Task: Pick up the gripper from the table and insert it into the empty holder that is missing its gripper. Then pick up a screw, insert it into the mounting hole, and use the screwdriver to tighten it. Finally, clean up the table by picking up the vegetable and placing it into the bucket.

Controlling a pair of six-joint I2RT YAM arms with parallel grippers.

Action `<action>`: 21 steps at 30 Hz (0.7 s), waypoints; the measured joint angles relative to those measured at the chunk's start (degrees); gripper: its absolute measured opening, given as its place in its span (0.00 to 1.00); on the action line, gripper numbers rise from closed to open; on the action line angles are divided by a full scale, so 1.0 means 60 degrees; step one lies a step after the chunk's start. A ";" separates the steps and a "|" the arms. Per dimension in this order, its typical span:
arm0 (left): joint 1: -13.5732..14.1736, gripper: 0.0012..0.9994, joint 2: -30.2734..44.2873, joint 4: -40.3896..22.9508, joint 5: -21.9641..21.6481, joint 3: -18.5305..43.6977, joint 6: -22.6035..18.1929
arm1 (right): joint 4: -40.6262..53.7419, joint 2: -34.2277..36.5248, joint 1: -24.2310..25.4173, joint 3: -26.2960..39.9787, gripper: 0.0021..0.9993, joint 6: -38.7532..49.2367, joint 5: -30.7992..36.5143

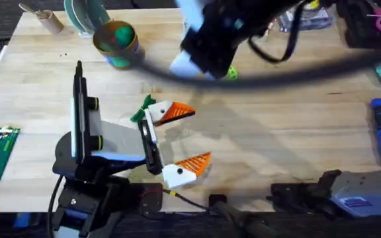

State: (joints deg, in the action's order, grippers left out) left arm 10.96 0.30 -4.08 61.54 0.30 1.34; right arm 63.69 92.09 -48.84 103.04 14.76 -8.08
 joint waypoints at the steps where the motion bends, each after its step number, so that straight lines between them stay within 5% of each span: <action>1: 0.0000 0.99 0.0003 0.0000 0.0000 0.0000 0.0000 | 0.0054 0.0073 -0.0166 0.0000 0.00 0.0060 -0.0032; 21: 0.0000 0.99 0.0001 0.0000 0.0000 0.0000 0.0000 | -0.0074 0.0941 -0.1548 0.0000 0.00 0.0268 0.0127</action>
State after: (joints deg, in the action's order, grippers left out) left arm 10.96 0.30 -4.08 61.54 0.30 1.34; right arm 63.24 97.73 -58.13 103.04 16.37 -7.32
